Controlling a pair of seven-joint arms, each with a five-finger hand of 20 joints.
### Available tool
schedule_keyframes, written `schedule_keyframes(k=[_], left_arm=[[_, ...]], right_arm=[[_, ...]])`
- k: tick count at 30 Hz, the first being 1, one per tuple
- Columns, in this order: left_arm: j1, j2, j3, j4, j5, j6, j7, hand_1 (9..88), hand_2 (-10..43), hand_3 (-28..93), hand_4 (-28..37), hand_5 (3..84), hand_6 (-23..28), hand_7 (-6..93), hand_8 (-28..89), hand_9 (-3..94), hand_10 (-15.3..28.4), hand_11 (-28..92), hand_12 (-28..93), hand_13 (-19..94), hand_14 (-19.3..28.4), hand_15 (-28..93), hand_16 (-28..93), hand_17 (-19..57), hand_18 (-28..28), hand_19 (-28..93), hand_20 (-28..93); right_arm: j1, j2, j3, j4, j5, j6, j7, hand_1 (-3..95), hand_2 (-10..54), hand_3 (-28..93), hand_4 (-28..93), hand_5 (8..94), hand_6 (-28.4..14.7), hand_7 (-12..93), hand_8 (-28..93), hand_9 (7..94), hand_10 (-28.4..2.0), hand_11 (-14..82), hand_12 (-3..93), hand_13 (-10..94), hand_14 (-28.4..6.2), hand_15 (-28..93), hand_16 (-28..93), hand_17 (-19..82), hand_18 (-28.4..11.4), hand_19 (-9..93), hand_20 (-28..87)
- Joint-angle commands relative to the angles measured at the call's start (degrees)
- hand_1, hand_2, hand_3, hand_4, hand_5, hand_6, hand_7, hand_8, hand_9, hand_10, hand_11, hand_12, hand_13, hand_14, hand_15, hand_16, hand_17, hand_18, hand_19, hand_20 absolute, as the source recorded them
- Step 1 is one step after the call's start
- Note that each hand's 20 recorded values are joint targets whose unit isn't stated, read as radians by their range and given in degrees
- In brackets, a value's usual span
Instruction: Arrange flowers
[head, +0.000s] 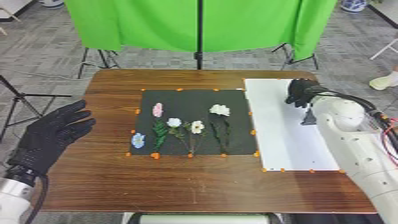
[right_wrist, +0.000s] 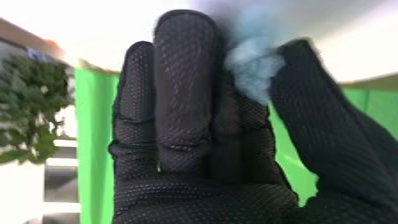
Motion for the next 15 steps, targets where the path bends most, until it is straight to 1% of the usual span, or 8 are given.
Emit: schedule_keyframes(k=[1, 4, 7, 8, 10, 11, 13, 15], left_arm=[[0.76, -0.72, -0.07, 0.18, 0.05, -0.25, -0.37, 25.8, 1.3, 72, -25.8, 36.2, 3.6, 20.1, -11, 31.2, 12.6, 27, 14, 24, 15.6, 41, -3, -8.3, 22.0, 48, 8], [0.77, -0.61, -0.10, 0.19, 0.08, -0.23, -0.06, 25.8, 1.3, 72, -25.6, 36.2, 3.6, 20.1, -11, 31.2, 12.6, 27, 14, 24, 15.6, 41, -3, -8.3, 21.9, 48, 8], [1.05, -0.71, -0.30, 0.08, 0.06, -0.07, 0.00, 25.8, 1.3, 72, -25.6, 36.2, 3.6, 20.1, -11, 31.2, 12.6, 27, 14, 24, 15.6, 41, -3, -8.2, 21.9, 48, 8], [1.26, -0.50, -0.35, 0.09, -0.09, 0.00, 0.18, 25.8, 1.3, 72, -25.6, 36.2, 3.6, 20.1, -11, 31.2, 12.6, 27, 14, 24, 15.6, 41, -3, -8.2, 21.9, 48, 8], [1.36, -0.58, -0.35, 0.03, -0.07, 0.12, 0.11, 25.8, 1.3, 72, -25.6, 36.2, 3.6, 20.0, -11, 31.2, 12.7, 27, 14, 24, 15.6, 41, -3, -8.3, 21.9, 48, 8], [1.03, -0.63, -0.25, 0.16, -0.10, -0.12, -0.09, 25.8, 1.3, 72, -25.6, 36.3, 3.6, 20.0, -11, 31.3, 12.7, 27, 14, 24, 15.6, 41, -3, -8.3, 21.9, 48, 8], [0.44, -0.56, 0.15, 0.35, -0.01, -0.51, -0.39, 25.8, 1.3, 72, -25.5, 36.2, 3.6, 20.1, -11, 31.3, 12.7, 27, 14, 24, 15.5, 41, -3, -8.3, 21.9, 48, 8], [0.22, -0.52, 0.41, 0.42, -0.07, -0.79, -0.31, 25.8, 1.3, 72, -25.6, 36.2, 3.6, 20.1, -11, 31.3, 12.7, 27, 14, 24, 15.6, 41, -3, -8.3, 21.9, 48, 8]], right_arm=[[-4.13, 1.27, -1.47, -2.42, 1.01, 2.76, -3.17, 48.5, -8.0, 79, -28, 77.3, 2.8, 37, -11, 91.6, -2.8, 27.6, 30.6, 89, 0.5, 50, 25, 36, -12.9, 78, 32], [-6.64, 2.74, -1.63, -6.90, 4.53, 6.02, -3.69, 48.3, -8.7, 80, -28, 78.1, 2.0, 36, -11, 92.2, -2.7, 27.3, 31.2, 90, 0.6, 50, 25, 36, -13.1, 78, 33], [-10.10, 3.15, -0.75, -13.17, 6.32, 6.66, -6.77, 48.0, -9.0, 81, -28, 78.4, 1.8, 37, -11, 92.6, -2.9, 27.1, 31.3, 90, 0.4, 50, 25, 36, -13.2, 78, 33], [-11.19, 3.09, -0.85, -15.17, 6.12, 6.70, -7.95, 48.0, -9.1, 81, -28, 78.4, 1.8, 36, -11, 92.6, -3.0, 27.1, 31.5, 90, 0.5, 50, 25, 36, -13.2, 78, 33], [-12.63, 2.28, -0.84, -18.10, 0.34, 5.47, -13.46, 47.9, -9.1, 81, -28, 78.3, 1.7, 37, -10, 92.4, -3.1, 27.2, 31.9, 90, 0.3, 50, 26, 36, -13.2, 78, 33], [-13.12, 2.31, -1.73, -19.20, -1.42, 6.17, -14.59, 47.9, -9.1, 81, -28, 78.1, 1.7, 37, -10, 92.2, -3.1, 27.2, 32.0, 90, 0.4, 50, 26, 36, -13.2, 78, 33], [-14.54, 1.44, -2.35, -21.14, -0.91, 5.69, -15.15, 47.7, -9.0, 81, -28, 77.9, 1.9, 37, -10, 92.0, -2.9, 27.1, 32.1, 90, 0.5, 50, 26, 36, -13.2, 78, 33], [-15.98, 0.56, -2.05, -22.70, -2.86, 5.41, -16.33, 47.5, -8.9, 81, -28, 77.7, 2.1, 37, -11, 92.0, -2.9, 27.1, 32.2, 89, 0.6, 50, 26, 36, -13.2, 78, 33]])
